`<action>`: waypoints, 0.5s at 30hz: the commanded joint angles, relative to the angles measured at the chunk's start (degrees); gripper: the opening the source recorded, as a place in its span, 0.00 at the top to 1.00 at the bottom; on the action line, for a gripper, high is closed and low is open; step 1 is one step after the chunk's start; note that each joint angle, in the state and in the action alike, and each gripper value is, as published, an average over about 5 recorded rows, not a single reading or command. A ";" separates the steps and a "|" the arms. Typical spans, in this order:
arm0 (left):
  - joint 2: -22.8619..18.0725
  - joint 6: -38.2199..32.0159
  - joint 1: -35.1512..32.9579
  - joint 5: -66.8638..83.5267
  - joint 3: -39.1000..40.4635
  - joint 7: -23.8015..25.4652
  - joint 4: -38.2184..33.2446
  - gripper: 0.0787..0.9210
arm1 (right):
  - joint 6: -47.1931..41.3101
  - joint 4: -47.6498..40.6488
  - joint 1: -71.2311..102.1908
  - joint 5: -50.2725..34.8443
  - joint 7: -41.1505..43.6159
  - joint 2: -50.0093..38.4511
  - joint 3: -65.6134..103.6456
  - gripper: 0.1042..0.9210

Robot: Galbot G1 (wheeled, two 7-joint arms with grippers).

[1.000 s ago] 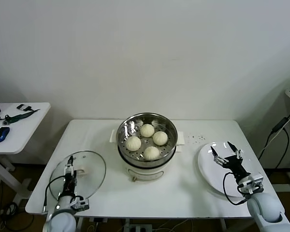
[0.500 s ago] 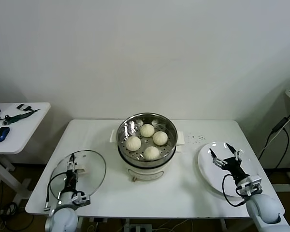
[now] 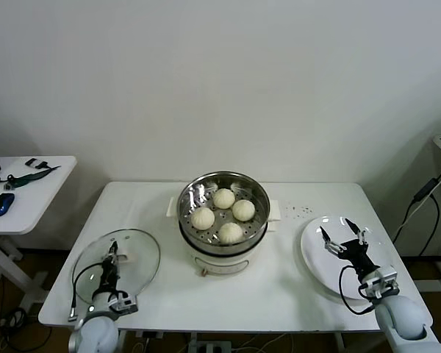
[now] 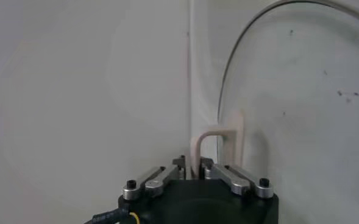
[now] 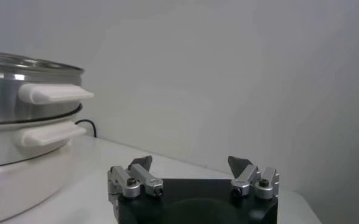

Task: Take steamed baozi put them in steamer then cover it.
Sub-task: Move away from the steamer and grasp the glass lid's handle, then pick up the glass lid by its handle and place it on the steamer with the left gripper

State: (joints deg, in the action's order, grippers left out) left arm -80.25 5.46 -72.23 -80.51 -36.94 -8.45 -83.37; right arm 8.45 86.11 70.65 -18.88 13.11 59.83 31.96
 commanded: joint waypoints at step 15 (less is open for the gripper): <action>7.95 1.51 -11.15 6.97 -1.97 3.25 -26.48 0.92 | 0.37 -2.48 -1.94 0.86 0.09 -0.41 -0.10 0.12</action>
State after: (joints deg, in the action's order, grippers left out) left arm -76.72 4.92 -77.09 -76.39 -38.20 -7.09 -94.42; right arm 8.76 84.31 69.17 -18.18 13.21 59.48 31.94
